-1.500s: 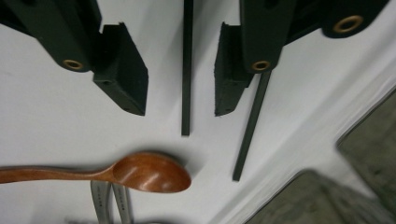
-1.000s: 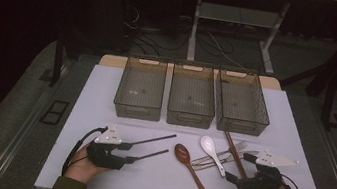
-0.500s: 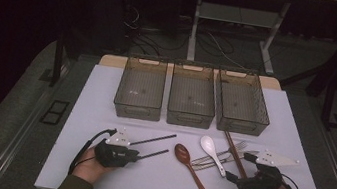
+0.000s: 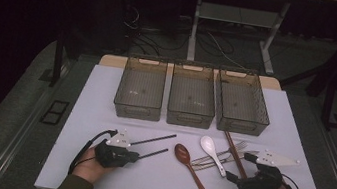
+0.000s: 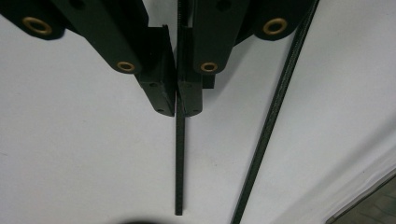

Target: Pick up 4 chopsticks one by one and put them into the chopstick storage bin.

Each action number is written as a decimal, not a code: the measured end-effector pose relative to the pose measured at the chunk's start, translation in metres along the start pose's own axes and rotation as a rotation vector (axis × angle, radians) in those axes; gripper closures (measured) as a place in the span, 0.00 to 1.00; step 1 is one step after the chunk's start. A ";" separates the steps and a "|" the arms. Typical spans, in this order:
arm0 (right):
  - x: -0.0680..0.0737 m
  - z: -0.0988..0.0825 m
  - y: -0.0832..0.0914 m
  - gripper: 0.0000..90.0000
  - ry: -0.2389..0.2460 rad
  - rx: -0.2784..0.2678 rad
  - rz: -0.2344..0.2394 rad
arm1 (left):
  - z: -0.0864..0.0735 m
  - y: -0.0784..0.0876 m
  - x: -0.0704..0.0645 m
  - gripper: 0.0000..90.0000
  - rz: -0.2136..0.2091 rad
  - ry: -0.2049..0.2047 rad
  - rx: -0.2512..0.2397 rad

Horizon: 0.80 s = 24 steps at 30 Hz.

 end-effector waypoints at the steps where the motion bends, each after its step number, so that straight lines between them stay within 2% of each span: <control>1: 0.000 0.000 0.000 0.01 0.000 0.000 0.000 | 0.000 0.000 0.000 0.95 -0.003 0.000 0.001; 9: 0.000 0.000 0.000 0.01 -0.001 0.003 0.001 | 0.000 0.001 0.001 0.95 -0.012 0.006 0.015; 10: 0.000 0.000 -0.001 0.01 -0.001 0.004 0.002 | 0.001 0.002 0.002 0.95 -0.008 0.024 0.014; 13: -0.001 0.000 -0.001 0.01 -0.001 0.005 0.002 | 0.002 0.005 0.003 0.95 -0.008 0.022 0.009; 24: -0.001 0.000 -0.001 0.01 -0.008 0.000 0.000 | 0.011 0.014 0.002 0.95 -0.022 0.057 -0.007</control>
Point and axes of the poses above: each handheld gripper's, and its own axes: y roughly backward along the jaws, z roughly out of its top, x roughly to its left, the point moved 9 cm from there along -y, roughly forward along the jaws, and after that the axes turned 15 degrees about -y, right-handed, at the moved point
